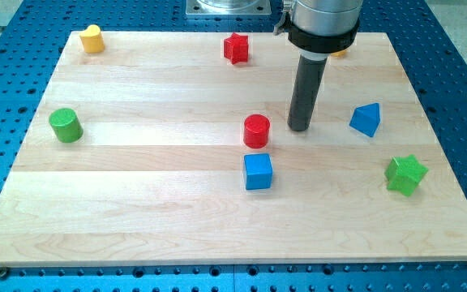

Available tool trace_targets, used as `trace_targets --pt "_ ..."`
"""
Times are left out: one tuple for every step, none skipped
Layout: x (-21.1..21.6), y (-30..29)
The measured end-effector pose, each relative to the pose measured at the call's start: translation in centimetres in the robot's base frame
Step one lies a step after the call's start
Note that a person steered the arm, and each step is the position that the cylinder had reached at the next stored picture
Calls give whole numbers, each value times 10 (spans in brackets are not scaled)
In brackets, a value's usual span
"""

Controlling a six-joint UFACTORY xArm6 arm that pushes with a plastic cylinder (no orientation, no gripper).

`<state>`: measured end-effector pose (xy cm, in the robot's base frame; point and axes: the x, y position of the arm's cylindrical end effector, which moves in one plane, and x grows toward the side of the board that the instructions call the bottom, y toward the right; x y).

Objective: Move the green star diagonally to the green circle

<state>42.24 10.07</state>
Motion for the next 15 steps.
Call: trace_targets --pt "3 0" --pt "17 0" --pt "39 0" --pt "53 26" --pt "53 75" --pt "53 120" --pt "55 165" --pt "76 169" --pt "97 130" --pt "117 80" --pt "124 17" --pt "125 35" --pt "147 55" --pt "159 20" --pt "168 -39"
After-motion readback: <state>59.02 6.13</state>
